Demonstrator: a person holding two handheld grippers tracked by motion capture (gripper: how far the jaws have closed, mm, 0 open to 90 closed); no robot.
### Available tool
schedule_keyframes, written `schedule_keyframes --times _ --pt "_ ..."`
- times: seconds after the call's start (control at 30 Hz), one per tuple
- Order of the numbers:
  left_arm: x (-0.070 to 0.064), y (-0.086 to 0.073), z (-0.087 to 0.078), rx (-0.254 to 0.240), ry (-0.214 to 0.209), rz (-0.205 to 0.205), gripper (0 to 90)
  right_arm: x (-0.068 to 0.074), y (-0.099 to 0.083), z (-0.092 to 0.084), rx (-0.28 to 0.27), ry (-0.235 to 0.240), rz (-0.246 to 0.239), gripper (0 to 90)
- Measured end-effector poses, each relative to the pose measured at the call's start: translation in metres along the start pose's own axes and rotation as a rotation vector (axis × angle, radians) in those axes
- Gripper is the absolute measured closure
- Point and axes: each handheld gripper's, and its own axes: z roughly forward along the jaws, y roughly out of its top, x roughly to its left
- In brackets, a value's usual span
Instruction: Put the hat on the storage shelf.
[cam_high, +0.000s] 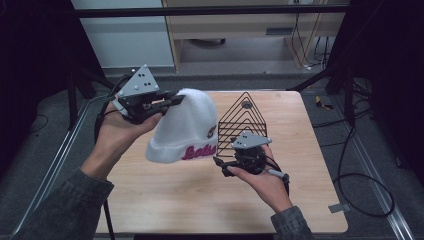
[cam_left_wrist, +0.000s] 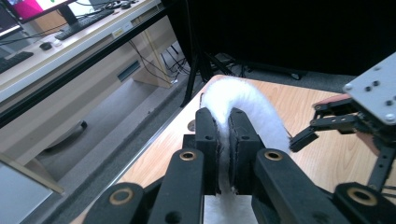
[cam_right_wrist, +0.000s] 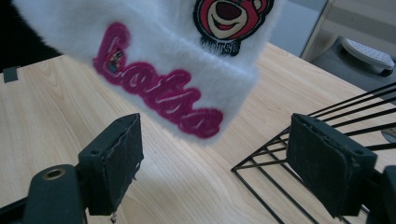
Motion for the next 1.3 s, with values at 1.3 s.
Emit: schedule_keyframes --times 1.3 --pt "-0.015 0.042 0.015 -0.094 -0.079 0.077 84.5 -0.033 0.026 -0.012 -0.002 0.139 0.024 37.0"
